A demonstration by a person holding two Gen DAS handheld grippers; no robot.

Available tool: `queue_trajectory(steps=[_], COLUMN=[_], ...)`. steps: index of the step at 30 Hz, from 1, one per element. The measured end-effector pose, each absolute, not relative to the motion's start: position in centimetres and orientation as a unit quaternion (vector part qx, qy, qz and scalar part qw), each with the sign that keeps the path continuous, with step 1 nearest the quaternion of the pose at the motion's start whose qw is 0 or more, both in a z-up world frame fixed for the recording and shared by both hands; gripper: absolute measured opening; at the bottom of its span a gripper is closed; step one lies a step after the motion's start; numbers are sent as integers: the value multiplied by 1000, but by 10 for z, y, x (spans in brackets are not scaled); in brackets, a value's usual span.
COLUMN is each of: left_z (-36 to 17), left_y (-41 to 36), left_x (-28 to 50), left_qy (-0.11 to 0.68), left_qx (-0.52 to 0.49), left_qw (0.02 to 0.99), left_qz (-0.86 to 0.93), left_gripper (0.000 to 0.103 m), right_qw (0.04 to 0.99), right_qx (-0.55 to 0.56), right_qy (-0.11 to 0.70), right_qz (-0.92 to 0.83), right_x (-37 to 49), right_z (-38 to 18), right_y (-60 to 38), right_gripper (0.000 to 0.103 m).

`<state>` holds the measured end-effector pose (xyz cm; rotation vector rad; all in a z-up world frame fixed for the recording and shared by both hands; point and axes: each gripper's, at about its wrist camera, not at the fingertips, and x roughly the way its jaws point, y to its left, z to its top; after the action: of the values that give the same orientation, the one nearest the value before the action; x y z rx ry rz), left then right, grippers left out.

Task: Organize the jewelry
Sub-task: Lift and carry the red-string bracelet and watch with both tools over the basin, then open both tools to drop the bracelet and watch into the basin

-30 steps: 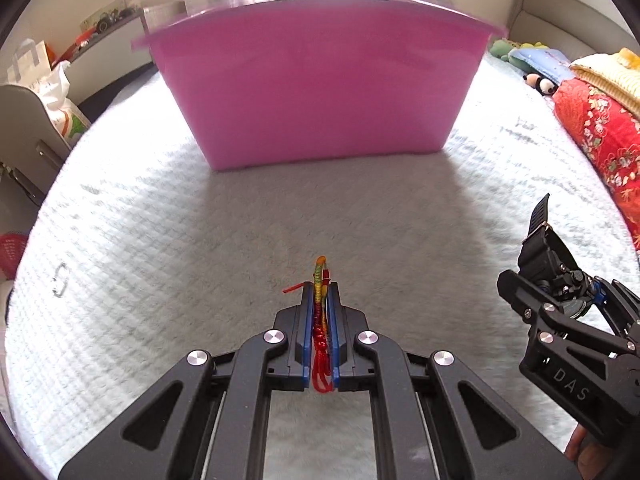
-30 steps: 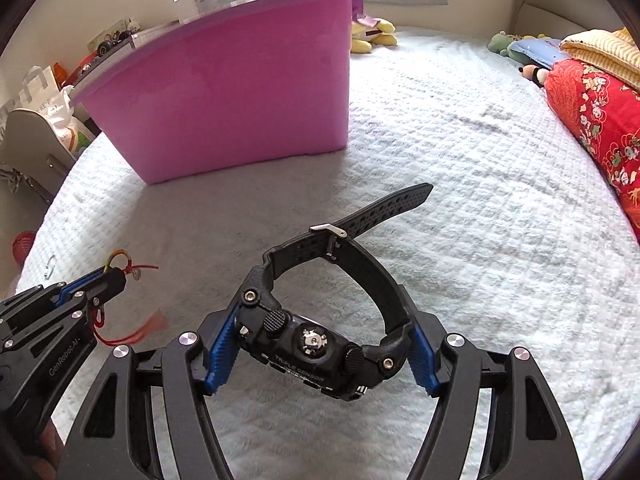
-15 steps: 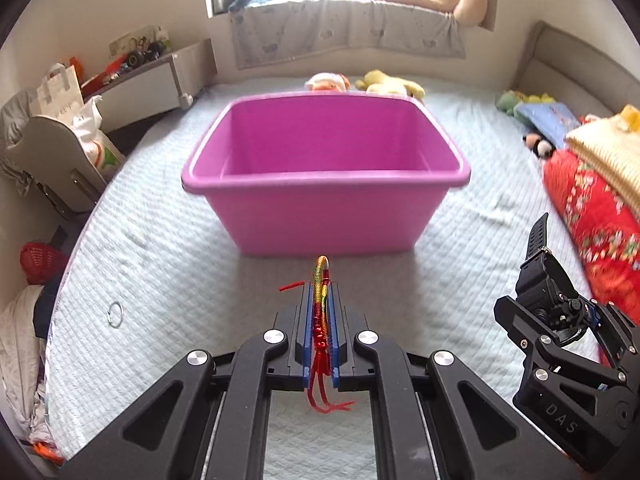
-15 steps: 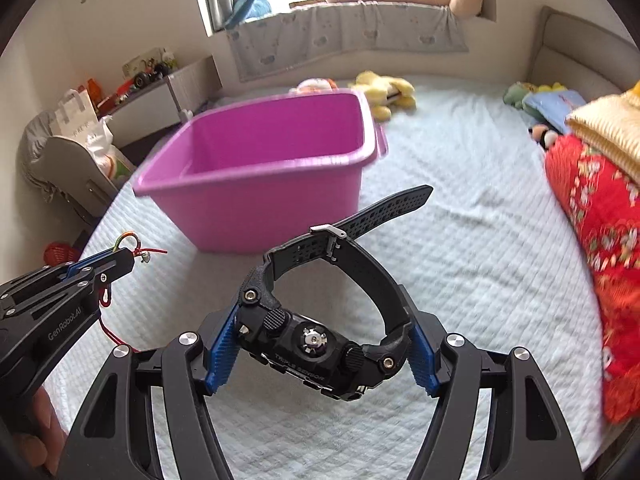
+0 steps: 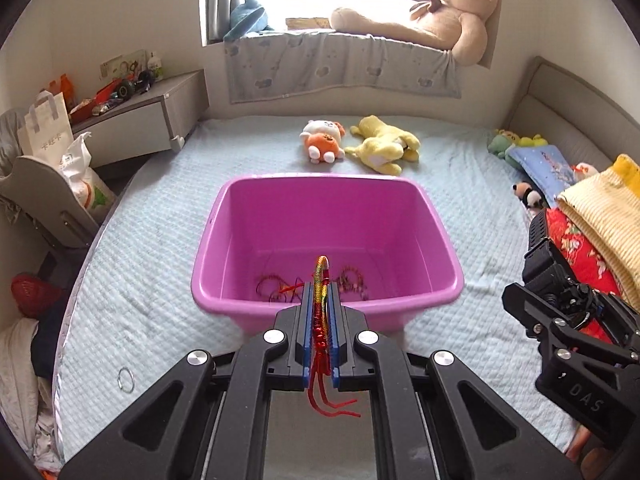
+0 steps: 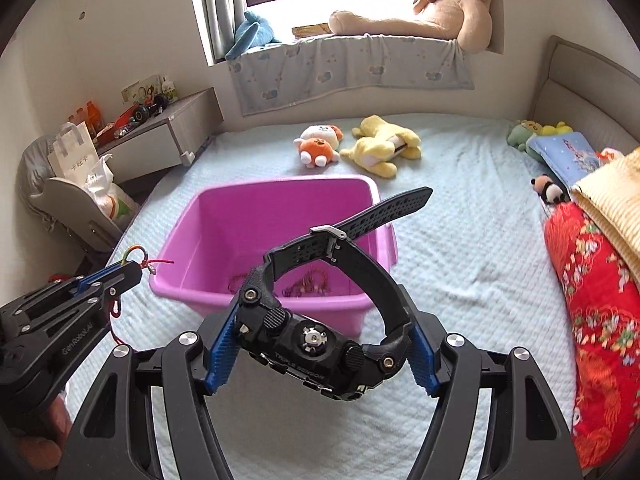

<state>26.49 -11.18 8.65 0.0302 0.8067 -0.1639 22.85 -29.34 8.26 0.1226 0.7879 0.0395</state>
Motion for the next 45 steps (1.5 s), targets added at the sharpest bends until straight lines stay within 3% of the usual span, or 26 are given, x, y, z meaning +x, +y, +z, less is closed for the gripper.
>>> queue_trajectory(steps=[9,22,38,39,40,41,43,45], left_z=[73,-7,-75,-76,-76,-75,-70,-63], left_y=[-106,-110,-99,-98,-97,-96,-94,-90], left_x=[354,449,492,492,492,492,489,486], left_qy=[405,519,611,614,614,613,601,589], left_qx=[17,13,-8,-8,-7,-4,0,-4], left_qw=[912,855,791,790,789,790,799,808], left_qz=[-64,-19,-9,-8,-5,0,15,18], left_gripper=[7,7,9,12,25,46,76,77], right_qw=[913,852,804,803,803,803,802,799], right_qx=[41,42,10,7,2,1,0,-1], right_qy=[404,510,588,589,590,590,592,597], right_qz=[48,107,87,86,81,78,73,71], right_x=[318,444,482,483,483,484,486,486], right_z=[80,-8,-75,-76,-75,-74,-71,-70], right_y=[-291,-278,-266,-265,-264,-265,-265,-265], right_gripper=[68,68,68,68,68,68,70,70])
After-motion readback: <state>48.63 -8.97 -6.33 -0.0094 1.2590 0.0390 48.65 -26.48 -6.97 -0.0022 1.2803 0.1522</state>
